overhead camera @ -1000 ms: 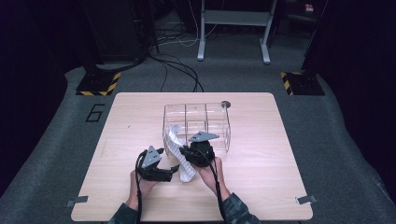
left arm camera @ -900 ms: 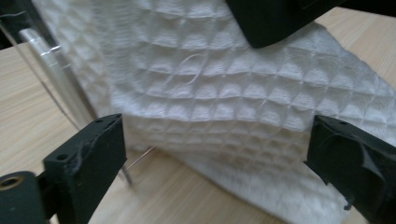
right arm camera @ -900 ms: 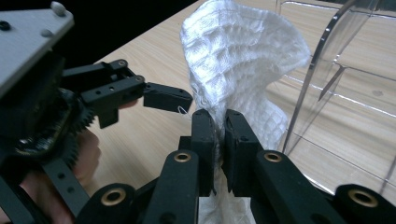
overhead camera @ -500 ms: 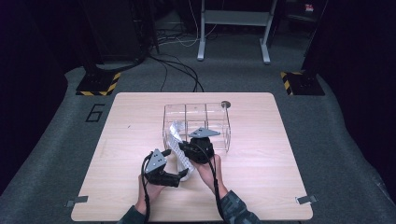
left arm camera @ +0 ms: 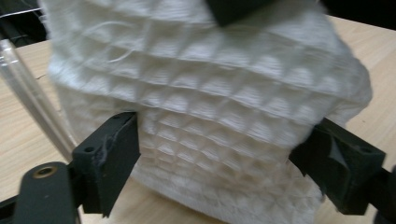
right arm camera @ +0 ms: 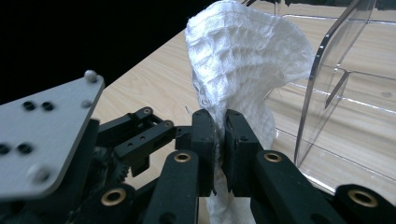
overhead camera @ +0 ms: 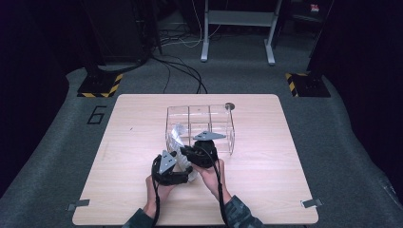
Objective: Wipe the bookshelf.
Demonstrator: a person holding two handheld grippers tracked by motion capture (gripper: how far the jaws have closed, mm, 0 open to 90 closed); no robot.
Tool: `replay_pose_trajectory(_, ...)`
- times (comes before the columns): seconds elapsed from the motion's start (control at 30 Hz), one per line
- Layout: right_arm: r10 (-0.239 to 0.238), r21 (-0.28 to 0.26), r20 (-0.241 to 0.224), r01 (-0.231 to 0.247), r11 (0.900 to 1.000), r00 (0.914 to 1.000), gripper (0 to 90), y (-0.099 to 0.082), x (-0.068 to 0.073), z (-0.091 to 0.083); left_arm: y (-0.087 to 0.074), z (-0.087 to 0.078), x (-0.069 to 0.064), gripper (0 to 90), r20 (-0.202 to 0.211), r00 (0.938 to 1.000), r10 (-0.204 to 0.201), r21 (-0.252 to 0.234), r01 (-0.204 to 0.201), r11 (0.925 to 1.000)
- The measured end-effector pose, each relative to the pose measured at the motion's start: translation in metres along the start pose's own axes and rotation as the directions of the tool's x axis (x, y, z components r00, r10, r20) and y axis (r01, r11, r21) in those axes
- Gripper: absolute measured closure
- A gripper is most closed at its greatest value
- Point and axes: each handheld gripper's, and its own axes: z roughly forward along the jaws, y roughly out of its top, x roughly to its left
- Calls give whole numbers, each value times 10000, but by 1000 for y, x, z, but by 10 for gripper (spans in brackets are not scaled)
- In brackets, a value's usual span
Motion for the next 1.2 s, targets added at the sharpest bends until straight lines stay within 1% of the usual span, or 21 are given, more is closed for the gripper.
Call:
replay_pose_trajectory(0.07, -6, 9, -54, 6, 10000, 10000, 837, -1, 0, -1, 0, 0, 2, 298, 150, 9997, -193, -129, 195, 9997)
replay_pose_trajectory(0.1, 12, 38, -66, -12, 10000, 10000, 836, -1, 0, -1, 0, 0, 4, 333, 237, 9996, -167, -92, 170, 9998)
replay_pose_trajectory(0.13, 16, 48, -78, -15, 10000, 10000, 836, -1, 0, -1, 0, 1, 5, 412, 285, 9993, -229, -110, 233, 9997)
replay_pose_trajectory(0.17, 40, 29, -65, -40, 10000, 10000, 835, -2, 0, -1, 0, 2, 5, 495, 141, 9994, -303, -267, 307, 9992)
replay_pose_trajectory(0.23, 89, 50, -85, -88, 9999, 9999, 828, -3, -1, -3, 0, 1, 8, 624, 233, 9992, -309, -223, 314, 9993)
replay_pose_trajectory(0.33, -48, 91, -71, 48, 9999, 10000, 806, -5, -3, -4, 1, -1, 10, 758, 231, 9995, -207, -157, 211, 9997)
replay_pose_trajectory(0.4, -127, 171, -97, 128, 9998, 9999, 742, -8, -5, -6, 0, -1, 10, 815, 240, 9995, -213, -136, 216, 9997)
replay_pose_trajectory(0.43, -128, 179, -21, 128, 9998, 9999, 712, -10, -5, -7, 0, -1, 10, 825, 153, 9997, -172, -270, 176, 9995)
replay_pose_trajectory(0.47, -211, 126, -142, 212, 9997, 9997, 669, -11, -7, -9, 0, -3, 11, 831, 269, 9995, -163, -109, 166, 9998)
replay_pose_trajectory(0.6, -410, 38, -83, 411, 9991, 9991, 497, -19, -14, -20, -1, -6, 17, 838, 143, 9991, -411, -228, 414, 9989)
replay_pose_trajectory(0.63, -427, 14, 76, 426, 9991, 9991, 469, -21, -16, -24, -2, -8, 20, 839, 147, 9987, -485, -200, 488, 9986)
replay_pose_trajectory(0.7, -435, -12, 12, 435, 9991, 9991, 450, -23, -18, -28, -2, -10, 22, 839, 119, 9984, -555, -215, 558, 9982)
replay_pose_trajectory(0.73, -467, -109, 283, 470, 9988, 9985, 414, -28, -24, -37, -2, -13, 27, 838, 161, 9981, -596, -244, 600, 9979)
replay_pose_trajectory(0.8, -391, -175, 415, 399, 9991, 9984, 401, -32, -31, -44, -3, -16, 28, 838, 117, 9980, -623, -224, 626, 9978)
replay_pose_trajectory(0.87, -363, -200, 768, 379, 9991, 9964, 396, -38, -40, -51, -5, -22, 34, 839, 104, 9979, -632, -216, 634, 9978)
replay_pose_trajectory(0.9, -344, -155, 1084, 363, 9992, 9935, 392, -42, -45, -54, -5, -24, 36, 838, 153, 9978, -646, -74, 647, 9979)
replay_pose_trajectory(0.93, -305, -201, 1367, 336, 9992, 9901, 388, -46, -50, -57, -7, -25, 37, 838, 113, 9976, -677, -145, 679, 9976)
replay_pose_trajectory(1.07, 113, -239, 1902, -69, 9997, 9817, 375, -59, -71, -69, -10, -29, 44, 838, 60, 9977, -680, -111, 681, 9976)
replay_pose_trajectory(1.13, 145, -185, 2277, -105, 9998, 9736, 372, -64, -78, -74, -11, -33, 48, 838, 99, 9974, -719, 24, 719, 9974)
replay_pose_trajectory(1.17, 107, -150, 2443, -73, 9999, 9696, 366, -66, -81, -75, -12, -33, 49, 838, 3, 9969, -784, -117, 784, 9969)
replay_pose_trajectory(1.2, 143, -169, 2589, -102, 9998, 9658, 364, -67, -85, -76, -11, -35, 51, 838, 107, 9973, -728, 109, 727, 9973)
